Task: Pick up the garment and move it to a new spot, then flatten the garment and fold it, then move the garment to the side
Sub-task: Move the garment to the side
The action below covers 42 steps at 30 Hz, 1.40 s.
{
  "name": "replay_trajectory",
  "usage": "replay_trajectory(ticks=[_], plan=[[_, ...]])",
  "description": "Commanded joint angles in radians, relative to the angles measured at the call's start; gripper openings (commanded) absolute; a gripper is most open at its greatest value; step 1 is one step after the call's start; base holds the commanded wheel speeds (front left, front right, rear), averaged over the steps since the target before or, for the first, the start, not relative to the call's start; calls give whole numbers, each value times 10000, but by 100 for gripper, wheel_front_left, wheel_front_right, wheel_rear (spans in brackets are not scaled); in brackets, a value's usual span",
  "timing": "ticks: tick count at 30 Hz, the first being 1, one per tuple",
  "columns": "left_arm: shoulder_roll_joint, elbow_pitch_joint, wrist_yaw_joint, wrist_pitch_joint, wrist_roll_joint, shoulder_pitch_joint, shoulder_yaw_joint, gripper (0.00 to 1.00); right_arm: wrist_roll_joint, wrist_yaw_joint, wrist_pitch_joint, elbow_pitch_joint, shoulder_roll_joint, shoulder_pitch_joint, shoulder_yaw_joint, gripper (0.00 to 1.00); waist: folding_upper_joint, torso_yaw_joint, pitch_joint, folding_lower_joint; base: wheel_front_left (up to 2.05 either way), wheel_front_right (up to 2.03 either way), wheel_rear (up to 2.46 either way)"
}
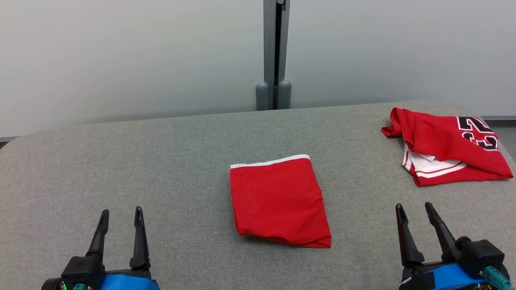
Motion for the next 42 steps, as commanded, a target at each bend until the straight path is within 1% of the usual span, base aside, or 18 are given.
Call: replay_trajectory(ticks=[1, 7, 14, 18, 21, 26, 30, 37, 42], plan=[[2, -10, -26, -25, 0, 75, 0, 100, -48, 1, -25, 13, 7, 87, -14, 100, 0, 0, 8, 0, 0, 0, 0], [2, -42, -28, -25, -29, -24, -24, 100, -38, 1, -25, 7, -22, 41, -15, 100, 0, 37, 53, 0, 0, 0, 0], [2, -18, -11, -25, -57, -128, -43, 100, 61, 1, -26, 151, -39, -528, 86, 100, 0, 145, 95, 0, 0, 0, 0], [2, -30, -23, -25, -75, -199, -91, 100, 30, 1, -25, 506, -164, -1332, 572, 100, 0, 270, 159, 0, 0, 0, 0], [3, -53, -33, -25, -64, -306, -133, 100, 168, 1, -26, 935, -285, -2252, 965, 100, 0, 400, 294, 0, 0, 0, 0], [5, -102, -14, -25, -107, -563, -235, 100, 188, 1, 99, 2048, -384, -3703, 1487, 100, 0, 693, 674, 0, 0, 0, 0], [2, -123, 13, -25, -150, -748, -324, 100, 128, 1, 313, 3241, -398, -4557, 1743, 100, 0, 947, 988, 0, 0, 0, 0], [2, -149, 68, -25, -226, -1079, -442, 100, 219, 1, 249, 5345, -295, -5352, 1909, 100, 0, 1355, 1484, 0, 0, 0, 0], [2, -188, 90, -25, -243, -1253, -505, 100, 290, 1, 121, 6653, -158, -5668, 1949, 100, 0, 1508, 1811, 0, 0, 0, 0]])
